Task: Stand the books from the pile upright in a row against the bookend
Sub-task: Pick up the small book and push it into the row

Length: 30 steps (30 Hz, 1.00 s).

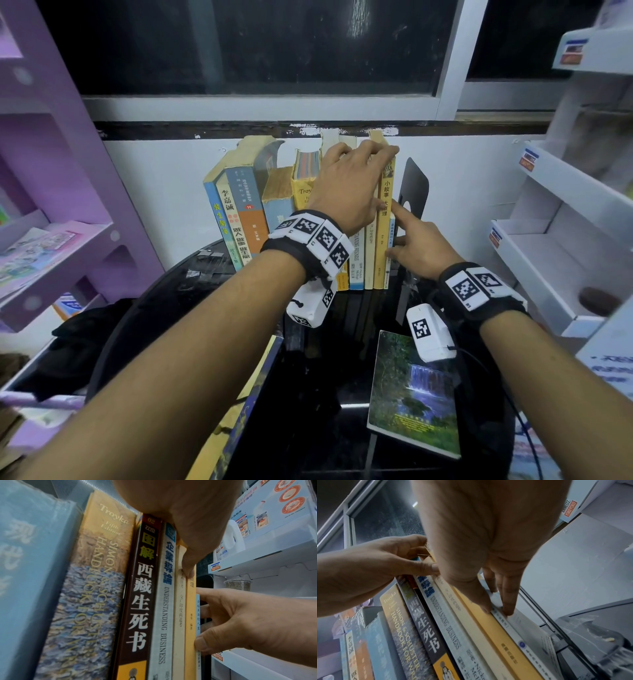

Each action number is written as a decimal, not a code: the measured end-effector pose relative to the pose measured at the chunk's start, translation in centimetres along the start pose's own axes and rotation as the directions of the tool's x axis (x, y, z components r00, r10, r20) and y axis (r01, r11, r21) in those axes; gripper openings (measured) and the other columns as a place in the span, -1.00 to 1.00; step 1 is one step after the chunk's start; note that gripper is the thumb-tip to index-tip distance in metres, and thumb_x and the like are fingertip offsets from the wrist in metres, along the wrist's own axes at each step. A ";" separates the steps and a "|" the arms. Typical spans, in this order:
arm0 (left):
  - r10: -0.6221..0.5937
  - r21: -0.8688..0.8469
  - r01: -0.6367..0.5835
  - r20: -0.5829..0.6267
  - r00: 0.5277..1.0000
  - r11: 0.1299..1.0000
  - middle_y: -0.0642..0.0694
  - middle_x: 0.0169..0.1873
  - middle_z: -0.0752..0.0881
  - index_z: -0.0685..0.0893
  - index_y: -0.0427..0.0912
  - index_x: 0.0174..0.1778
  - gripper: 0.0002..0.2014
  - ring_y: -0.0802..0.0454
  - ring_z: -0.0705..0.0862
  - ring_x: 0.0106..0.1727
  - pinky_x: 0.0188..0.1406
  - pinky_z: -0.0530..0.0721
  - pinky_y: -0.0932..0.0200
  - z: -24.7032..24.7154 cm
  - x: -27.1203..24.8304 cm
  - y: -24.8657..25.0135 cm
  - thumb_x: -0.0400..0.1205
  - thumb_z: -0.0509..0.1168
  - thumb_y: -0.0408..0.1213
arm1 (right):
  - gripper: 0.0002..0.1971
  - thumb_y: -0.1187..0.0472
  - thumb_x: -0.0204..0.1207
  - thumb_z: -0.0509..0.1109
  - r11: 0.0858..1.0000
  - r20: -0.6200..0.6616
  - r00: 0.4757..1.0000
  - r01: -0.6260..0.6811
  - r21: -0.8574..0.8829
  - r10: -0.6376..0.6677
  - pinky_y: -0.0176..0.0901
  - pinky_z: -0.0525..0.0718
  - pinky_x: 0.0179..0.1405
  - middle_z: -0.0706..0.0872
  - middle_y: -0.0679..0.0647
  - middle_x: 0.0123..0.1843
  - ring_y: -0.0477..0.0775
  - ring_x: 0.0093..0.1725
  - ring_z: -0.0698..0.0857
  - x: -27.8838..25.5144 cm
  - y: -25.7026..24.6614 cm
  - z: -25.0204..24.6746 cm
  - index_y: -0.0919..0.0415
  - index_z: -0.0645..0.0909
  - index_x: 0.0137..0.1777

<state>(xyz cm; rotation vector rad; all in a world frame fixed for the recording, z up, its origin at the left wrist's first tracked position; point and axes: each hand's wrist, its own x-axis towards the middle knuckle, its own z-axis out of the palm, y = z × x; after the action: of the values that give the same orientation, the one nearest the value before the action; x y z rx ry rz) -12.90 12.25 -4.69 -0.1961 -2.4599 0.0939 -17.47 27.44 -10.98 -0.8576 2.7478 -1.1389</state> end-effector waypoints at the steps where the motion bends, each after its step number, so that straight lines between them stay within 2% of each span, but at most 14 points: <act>1: 0.006 0.008 -0.006 -0.001 1.000 1.000 -0.03 0.49 0.44 0.29 -0.01 0.58 -0.23 -0.05 0.59 0.34 0.53 0.14 0.02 0.1 0.0 0.0 0.47 0.45 0.00 | -0.14 0.41 0.57 0.37 1.000 0.001 1.000 -0.005 -0.007 0.005 -0.17 0.75 -0.04 0.65 0.11 0.39 0.06 0.17 0.76 0.1 0.0 0.0 -0.26 0.02 0.66; 4: 0.031 0.023 -0.031 0.001 1.000 0.999 -0.03 0.54 0.39 0.24 -0.05 0.61 -0.22 -0.02 0.49 0.44 0.54 0.10 0.02 0.0 -0.2 -0.1 0.50 0.41 0.00 | -0.15 0.35 0.58 0.38 1.000 0.005 1.000 -0.029 -0.004 0.029 -0.25 0.72 -0.11 0.63 0.09 0.43 0.05 0.16 0.76 0.2 0.0 0.0 -0.20 -0.01 0.68; 9: 0.064 -0.026 -0.063 0.007 0.998 0.998 -0.04 0.56 0.36 0.23 -0.07 0.63 -0.26 0.01 0.33 0.57 0.55 0.07 0.03 -0.5 -0.5 -0.5 0.53 0.35 -0.10 | -0.12 0.29 0.57 0.41 0.998 0.000 0.998 -0.057 -0.002 0.057 -0.19 0.68 0.00 0.47 0.04 0.57 0.12 0.28 0.69 0.0 -0.2 -0.2 -0.18 -0.06 0.69; 14: 0.090 -0.035 -0.091 -0.014 0.996 0.995 -0.06 0.51 0.42 0.29 -0.09 0.59 -0.31 -0.03 0.33 0.55 0.56 0.12 0.03 -0.7 -0.9 -1.0 0.52 0.33 -0.14 | -0.17 0.27 0.57 0.41 0.999 0.005 1.000 -0.031 -0.016 0.031 -0.34 0.64 -0.14 0.51 -0.01 0.55 -0.01 0.07 0.71 0.0 -0.5 -0.6 -0.14 0.01 0.69; 17: 0.082 -0.065 -0.080 0.037 0.996 0.995 -0.06 0.49 0.43 0.32 -0.10 0.58 -0.33 -0.04 0.32 0.56 0.56 0.12 0.02 -0.4 -1.9 -1.3 0.52 0.34 -0.14 | -0.24 0.25 0.57 0.41 0.998 0.025 0.999 -0.036 -0.048 0.037 -0.39 0.64 -0.20 0.55 0.00 0.51 -0.01 0.04 0.74 -0.4 -0.8 -0.6 -0.11 0.10 0.67; 20: 0.069 -0.075 -0.067 0.023 0.997 0.995 -0.06 0.50 0.43 0.35 -0.09 0.57 -0.34 -0.05 0.26 0.60 0.60 0.06 -0.01 -1.4 -2.9 -0.9 0.52 0.33 -0.15 | -0.29 0.24 0.57 0.42 0.997 0.016 0.999 -0.034 -0.067 0.035 -0.30 0.68 -0.07 0.57 0.02 0.49 0.04 0.07 0.76 -2.1 -1.7 -1.2 -0.06 0.18 0.64; 21: 0.108 -0.083 -0.109 -0.021 0.994 0.991 -0.06 0.51 0.43 0.36 -0.09 0.56 -0.35 -0.05 0.25 0.61 0.61 0.05 -0.02 -4.6 -5.7 1.0 0.52 0.33 -0.15 | -0.30 0.24 0.56 0.43 0.996 -0.012 1.000 -0.022 -0.085 0.021 -0.23 0.69 -0.01 0.57 0.03 0.48 0.06 0.09 0.75 -6.7 -3.2 -2.1 -0.05 0.20 0.63; 23: 0.115 -0.066 -0.116 -0.022 0.993 0.991 -0.08 0.51 0.43 0.37 -0.09 0.56 -0.36 -0.07 0.25 0.61 0.62 0.08 -0.04 -4.9 -5.7 1.4 0.52 0.33 -0.15 | -0.29 0.23 0.54 0.46 0.995 -0.015 0.999 -0.037 -0.089 0.036 -0.14 0.72 0.05 0.59 0.07 0.46 0.09 0.11 0.75 -6.9 -3.1 -2.5 -0.04 0.22 0.62; 27: 0.049 -0.137 -0.037 0.088 0.995 0.990 -0.07 0.52 0.41 0.37 -0.07 0.55 -0.38 -0.06 0.31 0.56 0.59 0.14 -0.03 -3.7 -6.9 1.3 0.55 0.32 -0.10 | -0.32 0.16 0.49 0.51 0.978 0.072 0.994 -0.064 -0.199 0.080 -0.23 0.55 0.09 0.59 0.09 0.45 0.05 0.14 0.69 -7.5 -3.2 -2.3 0.05 0.33 0.58; 30: 0.021 -0.199 0.023 0.218 0.976 0.980 -0.06 0.54 0.38 0.34 -0.03 0.56 -0.37 -0.05 0.30 0.57 0.58 0.19 -0.09 -2.7 -7.8 2.0 0.57 0.33 -0.02 | -0.35 0.09 0.46 0.54 0.960 0.145 0.980 -0.093 -0.264 0.135 -0.26 0.44 0.13 0.59 0.10 0.45 0.08 0.29 0.62 -8.0 -2.9 -2.2 0.05 0.39 0.54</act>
<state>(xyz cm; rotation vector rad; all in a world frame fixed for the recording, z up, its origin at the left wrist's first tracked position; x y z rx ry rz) -4.99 12.98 -7.64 -0.2850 -2.6891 -0.1411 -9.82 31.25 -8.77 -0.7620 2.8026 -0.6715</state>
